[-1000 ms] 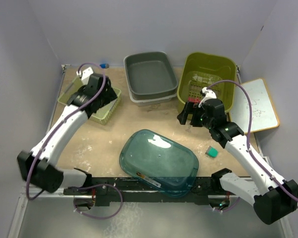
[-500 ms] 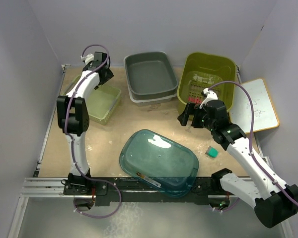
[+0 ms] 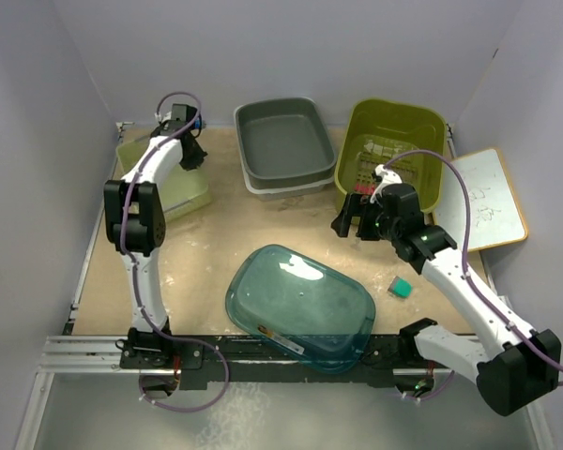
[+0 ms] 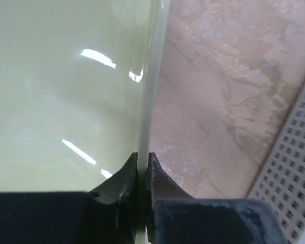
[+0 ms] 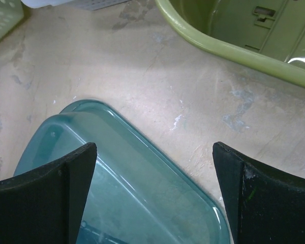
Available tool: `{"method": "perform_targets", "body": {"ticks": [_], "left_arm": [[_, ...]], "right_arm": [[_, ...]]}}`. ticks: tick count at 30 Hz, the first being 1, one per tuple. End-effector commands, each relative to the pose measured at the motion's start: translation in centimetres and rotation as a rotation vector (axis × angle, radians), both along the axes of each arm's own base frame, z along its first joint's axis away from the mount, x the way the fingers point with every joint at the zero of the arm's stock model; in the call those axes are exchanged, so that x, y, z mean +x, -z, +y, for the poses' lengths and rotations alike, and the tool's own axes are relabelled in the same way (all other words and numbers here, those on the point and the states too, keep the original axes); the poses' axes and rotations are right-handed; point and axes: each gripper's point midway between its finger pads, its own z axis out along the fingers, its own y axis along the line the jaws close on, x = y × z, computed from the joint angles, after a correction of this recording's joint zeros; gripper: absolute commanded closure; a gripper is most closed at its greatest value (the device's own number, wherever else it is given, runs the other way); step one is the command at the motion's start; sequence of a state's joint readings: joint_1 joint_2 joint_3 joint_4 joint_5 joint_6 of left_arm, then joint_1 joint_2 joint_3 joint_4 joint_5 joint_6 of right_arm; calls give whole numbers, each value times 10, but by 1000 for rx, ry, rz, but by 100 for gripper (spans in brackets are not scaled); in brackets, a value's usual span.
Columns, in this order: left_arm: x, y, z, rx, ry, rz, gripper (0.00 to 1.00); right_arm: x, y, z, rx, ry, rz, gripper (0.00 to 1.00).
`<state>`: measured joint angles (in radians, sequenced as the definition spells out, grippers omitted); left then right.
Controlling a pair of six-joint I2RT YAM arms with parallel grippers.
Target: Turn the large container upside down
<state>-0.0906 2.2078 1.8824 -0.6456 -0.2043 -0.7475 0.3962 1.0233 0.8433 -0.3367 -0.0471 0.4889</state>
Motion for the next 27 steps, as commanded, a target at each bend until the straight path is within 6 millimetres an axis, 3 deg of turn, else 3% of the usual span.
{"method": "perform_targets", "body": {"ticks": [1,6,12,13,18,21,27], "left_arm": [[-12,-101,0,-4,84,-178,100],[-46,-151,3,-68,143,-269,100],[-82,-201,-15,-429,239,-472,100],[-87,-201,-23,-507,267,-499,100],[-107,-243,-52,-822,349,-699,100],[-120,-259,-59,-913,378,-776,100],[-144,-261,-66,-1083,385,-833,100]], "right_arm": [[9,-20,17,77,-41,-23,3],[11,-18,22,98,-54,-21,4],[14,-26,22,101,-50,-53,4],[15,-27,22,100,-50,-59,4],[16,-25,21,91,-52,-70,3],[15,-23,22,89,-60,-62,3],[15,-18,22,95,-60,-61,3]]}}
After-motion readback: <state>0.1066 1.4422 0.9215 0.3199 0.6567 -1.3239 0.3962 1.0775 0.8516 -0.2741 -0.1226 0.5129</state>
